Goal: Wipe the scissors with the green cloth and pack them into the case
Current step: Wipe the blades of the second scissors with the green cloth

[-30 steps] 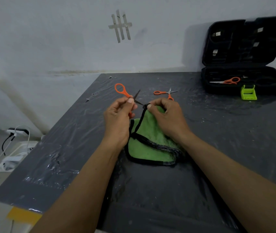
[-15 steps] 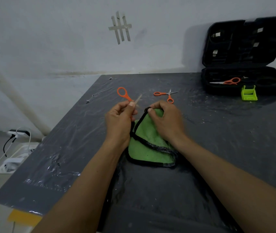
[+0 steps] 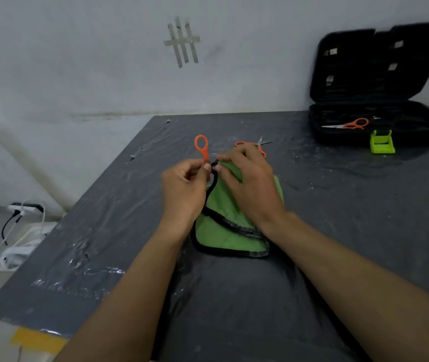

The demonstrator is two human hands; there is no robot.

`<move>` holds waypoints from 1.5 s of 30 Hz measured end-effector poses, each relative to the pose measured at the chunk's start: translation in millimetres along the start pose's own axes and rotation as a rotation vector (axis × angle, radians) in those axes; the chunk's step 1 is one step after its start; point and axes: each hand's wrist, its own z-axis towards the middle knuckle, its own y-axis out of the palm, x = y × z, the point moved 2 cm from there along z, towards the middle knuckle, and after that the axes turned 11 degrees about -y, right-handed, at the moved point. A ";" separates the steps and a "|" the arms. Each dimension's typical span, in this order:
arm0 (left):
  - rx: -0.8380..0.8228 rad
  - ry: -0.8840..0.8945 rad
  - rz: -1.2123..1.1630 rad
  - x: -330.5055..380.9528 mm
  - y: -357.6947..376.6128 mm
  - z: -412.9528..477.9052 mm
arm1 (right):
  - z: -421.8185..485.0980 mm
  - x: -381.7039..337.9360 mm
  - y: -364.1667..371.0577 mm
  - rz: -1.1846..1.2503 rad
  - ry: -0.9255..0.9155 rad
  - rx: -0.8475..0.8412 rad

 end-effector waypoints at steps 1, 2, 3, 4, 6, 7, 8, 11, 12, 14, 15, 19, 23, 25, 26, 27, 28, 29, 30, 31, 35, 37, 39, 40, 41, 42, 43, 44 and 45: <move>0.002 0.024 0.026 -0.2 1.0 0.0 | 0.2 0.2 0.2 -0.006 -0.017 -0.012; 0.002 0.043 0.050 -0.4 1.7 0.2 | 0.4 0.2 0.2 -0.015 -0.032 -0.027; 0.001 0.058 0.070 -1.0 2.6 0.3 | 0.6 0.0 0.3 -0.025 -0.043 -0.041; -0.003 0.065 0.081 -1.4 3.0 0.1 | 1.0 0.0 0.1 -0.034 -0.052 -0.049; -0.016 0.057 0.090 -2.4 3.3 -0.2 | 1.5 0.8 -0.2 -0.040 -0.053 -0.058; -0.028 0.047 0.088 -3.5 3.1 -0.2 | 1.6 1.5 -0.2 -0.038 -0.048 -0.064; -0.044 0.035 0.081 -4.3 2.8 -0.1 | 1.5 2.2 0.0 -0.038 -0.043 -0.073; -0.084 -0.006 0.046 -3.6 2.2 0.2 | 1.3 3.9 1.3 -0.041 -0.023 -0.095; -0.089 -0.018 0.042 -2.3 1.8 0.4 | 1.3 3.8 1.4 -0.041 -0.017 -0.099; -0.096 -0.030 0.038 0.8 1.4 0.1 | 1.1 3.2 1.2 -0.045 -0.002 -0.101; -0.101 -0.033 0.035 2.7 1.4 -0.8 | 1.0 2.9 0.8 -0.045 0.007 -0.100; -0.112 -0.048 -0.008 5.0 0.9 -1.7 | 0.6 2.7 -1.9 -0.046 0.011 -0.079; -0.122 -0.053 0.004 4.5 -0.8 -1.0 | 0.3 6.6 -2.6 -0.060 0.025 -0.082; -0.118 -0.059 -0.015 4.6 -2.1 0.4 | 0.6 11.9 -3.0 -0.064 0.052 -0.087; -0.113 -0.063 -0.034 4.8 -3.0 1.2 | 0.6 15.9 -3.4 -0.064 0.084 -0.096; -0.106 -0.066 -0.060 5.3 -4.1 1.8 | 0.8 19.9 -4.3 -0.061 0.124 -0.103; -0.098 -0.071 -0.089 5.8 -5.1 2.1 | 0.8 23.8 -5.9 -0.052 0.163 -0.102; -0.092 -0.083 -0.122 6.2 -5.4 2.4 | 0.7 27.1 -7.5 -0.038 0.197 -0.095; -0.092 -0.107 -0.163 6.4 -5.7 2.7 | 0.5 29.1 -8.5 -0.021 0.225 -0.093; -0.099 -0.142 -0.218 6.4 -5.7 2.9 | 0.3 29.2 -9.3 -0.009 0.249 -0.100; -0.141 -0.259 -0.424 6.7 -8.8 6.2 | -1.9 21.9 -3.7 -0.024 0.229 -0.206; -0.148 -0.282 -0.486 8.2 -10.6 6.4 | -3.1 17.6 0.7 -0.064 0.175 -0.264; -0.140 -0.314 -0.551 9.7 -10.5 5.3 | -2.1 14.2 1.7 -0.088 0.156 -0.263; -0.138 -0.334 -0.584 10.4 -9.5 4.7 | -1.2 11.5 1.0 -0.090 0.155 -0.262; -0.137 -0.357 -0.620 10.7 -8.4 4.4 | -0.2 8.1 -0.9 -0.080 0.162 -0.259; -0.134 -0.381 -0.658 11.3 -7.2 4.1 | 0.8 5.4 -2.9 -0.054 0.178 -0.251; -0.130 -0.400 -0.691 11.9 -6.7 4.1 | 2.0 2.8 -5.2 -0.027 0.204 -0.240; -0.126 -0.412 -0.718 13.2 -6.5 3.8 | 3.5 0.9 -7.2 -0.003 0.230 -0.230; -0.120 -0.418 -0.737 15.1 -6.8 3.6 | 5.5 -1.0 -8.8 0.003 0.251 -0.225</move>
